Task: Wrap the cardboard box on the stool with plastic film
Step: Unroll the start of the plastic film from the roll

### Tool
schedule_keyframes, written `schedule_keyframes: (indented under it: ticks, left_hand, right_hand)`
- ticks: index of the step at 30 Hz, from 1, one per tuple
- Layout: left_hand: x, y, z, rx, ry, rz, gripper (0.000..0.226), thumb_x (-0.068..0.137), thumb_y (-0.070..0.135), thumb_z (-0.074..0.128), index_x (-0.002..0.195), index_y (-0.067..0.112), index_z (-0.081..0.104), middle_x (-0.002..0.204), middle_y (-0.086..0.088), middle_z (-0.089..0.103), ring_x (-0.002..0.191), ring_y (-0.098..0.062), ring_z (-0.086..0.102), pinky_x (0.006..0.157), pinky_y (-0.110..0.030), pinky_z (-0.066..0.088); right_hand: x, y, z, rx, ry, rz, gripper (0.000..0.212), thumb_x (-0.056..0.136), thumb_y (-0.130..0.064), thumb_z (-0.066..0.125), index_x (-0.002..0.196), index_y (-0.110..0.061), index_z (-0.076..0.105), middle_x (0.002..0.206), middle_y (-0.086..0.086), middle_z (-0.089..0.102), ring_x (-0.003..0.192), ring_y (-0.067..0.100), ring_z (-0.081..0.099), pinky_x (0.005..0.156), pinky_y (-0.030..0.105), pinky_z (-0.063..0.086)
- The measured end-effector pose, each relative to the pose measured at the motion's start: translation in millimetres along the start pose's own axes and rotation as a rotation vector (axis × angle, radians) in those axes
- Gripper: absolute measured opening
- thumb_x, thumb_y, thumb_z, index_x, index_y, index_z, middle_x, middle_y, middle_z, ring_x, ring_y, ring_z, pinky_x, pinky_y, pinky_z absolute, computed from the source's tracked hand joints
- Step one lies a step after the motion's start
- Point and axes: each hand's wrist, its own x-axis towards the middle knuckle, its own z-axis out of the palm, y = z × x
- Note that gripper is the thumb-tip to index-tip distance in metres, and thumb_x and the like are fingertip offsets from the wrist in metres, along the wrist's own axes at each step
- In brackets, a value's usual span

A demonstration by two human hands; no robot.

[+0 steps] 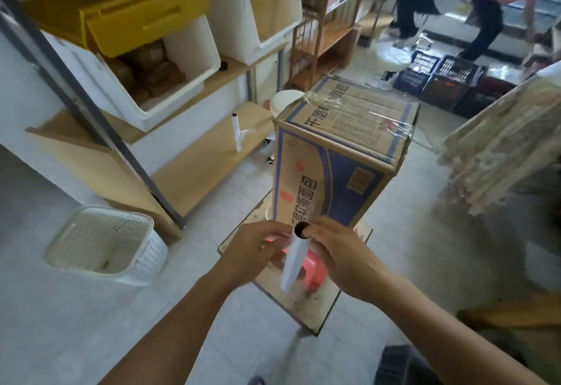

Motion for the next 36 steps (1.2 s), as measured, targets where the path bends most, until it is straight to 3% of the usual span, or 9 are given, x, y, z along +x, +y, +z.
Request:
schedule_keyframes:
  ticks: [7,11,13,17,22,28,30,33,36]
  left_hand:
    - [-1,40,4,0.075,0.191,0.148,0.014,0.089,0.008,0.07,0.089,0.022,0.072,0.084,0.023,0.069,0.084,0.002,0.067,0.071,-0.007,0.047]
    - [5,56,2,0.079,0.115,0.227,0.01,0.097,0.014,0.057,0.092,0.021,0.062,0.085,0.013,0.067,0.083,-0.003,0.065,0.073,-0.014,0.05]
    - [12,63,-2,0.046,0.076,0.274,0.01,0.099,0.018,0.052,0.093,0.022,0.059,0.081,0.015,0.063,0.077,-0.003,0.062,0.067,-0.016,0.048]
    - [31,65,-20,-0.006,0.037,0.361,0.01,0.096,0.023,0.049,0.091,0.019,0.056,0.075,0.008,0.064,0.069,-0.011,0.063,0.061,-0.032,0.052]
    - [53,54,-61,-0.058,-0.009,0.451,0.007,0.094,0.017,0.055,0.088,0.017,0.059,0.074,0.01,0.063,0.072,-0.013,0.065,0.064,-0.029,0.056]
    - [71,48,-91,-0.396,-0.161,0.37,0.009,0.094,0.014,0.05,0.089,0.009,0.055,0.074,-0.009,0.06,0.069,-0.031,0.06,0.067,-0.048,0.055]
    - [72,48,-93,-0.429,-0.187,0.343,0.01,0.095,0.019,0.045,0.089,0.014,0.051,0.07,-0.003,0.053,0.063,-0.027,0.053,0.061,-0.049,0.05]
    - [77,44,-95,-0.393,-0.195,0.38,0.015,0.1,0.023,0.038,0.087,0.027,0.045,0.064,0.007,0.046,0.057,-0.017,0.046,0.053,-0.045,0.043]
    - [75,46,-98,-0.402,-0.223,0.396,0.016,0.101,0.023,0.036,0.088,0.026,0.043,0.064,0.01,0.045,0.057,-0.01,0.044,0.053,-0.034,0.041]
  right_hand:
    - [-18,-8,-22,0.012,0.137,-0.009,0.025,0.104,-0.019,0.046,0.124,-0.019,0.061,0.122,-0.007,0.058,0.101,0.009,0.055,0.079,0.005,0.04]
    - [-23,-24,-35,0.052,0.195,-0.014,0.012,0.098,-0.027,0.059,0.11,-0.025,0.057,0.11,-0.011,0.055,0.086,0.007,0.057,0.074,0.016,0.051]
    - [-19,-32,-40,0.045,0.235,0.017,0.019,0.091,-0.036,0.069,0.098,-0.031,0.052,0.098,-0.014,0.052,0.076,0.004,0.055,0.066,0.013,0.048]
    - [-2,-42,-36,-0.029,0.342,0.062,0.011,0.094,-0.03,0.066,0.099,-0.02,0.065,0.1,-0.008,0.058,0.077,0.009,0.058,0.067,0.019,0.053]
    - [17,-61,-29,-0.074,0.383,0.179,0.016,0.097,-0.03,0.061,0.106,-0.019,0.069,0.104,-0.01,0.056,0.081,0.006,0.057,0.068,0.017,0.051]
    - [36,-81,-20,-0.123,0.524,0.346,0.046,0.084,-0.061,0.053,0.086,-0.019,0.073,0.084,-0.011,0.054,0.063,0.003,0.053,0.057,0.015,0.046]
    - [36,-88,-18,-0.126,0.475,0.37,0.047,0.082,-0.062,0.058,0.091,-0.019,0.073,0.086,-0.009,0.056,0.065,0.006,0.057,0.058,0.02,0.053]
    - [36,-95,-16,-0.168,0.391,0.359,0.026,0.086,-0.04,0.072,0.102,-0.019,0.07,0.098,-0.007,0.056,0.075,0.01,0.063,0.068,0.027,0.059]
    - [35,-104,-17,-0.195,0.413,0.294,0.015,0.089,-0.033,0.072,0.095,-0.022,0.065,0.12,-0.006,0.054,0.091,0.008,0.06,0.078,0.015,0.055]
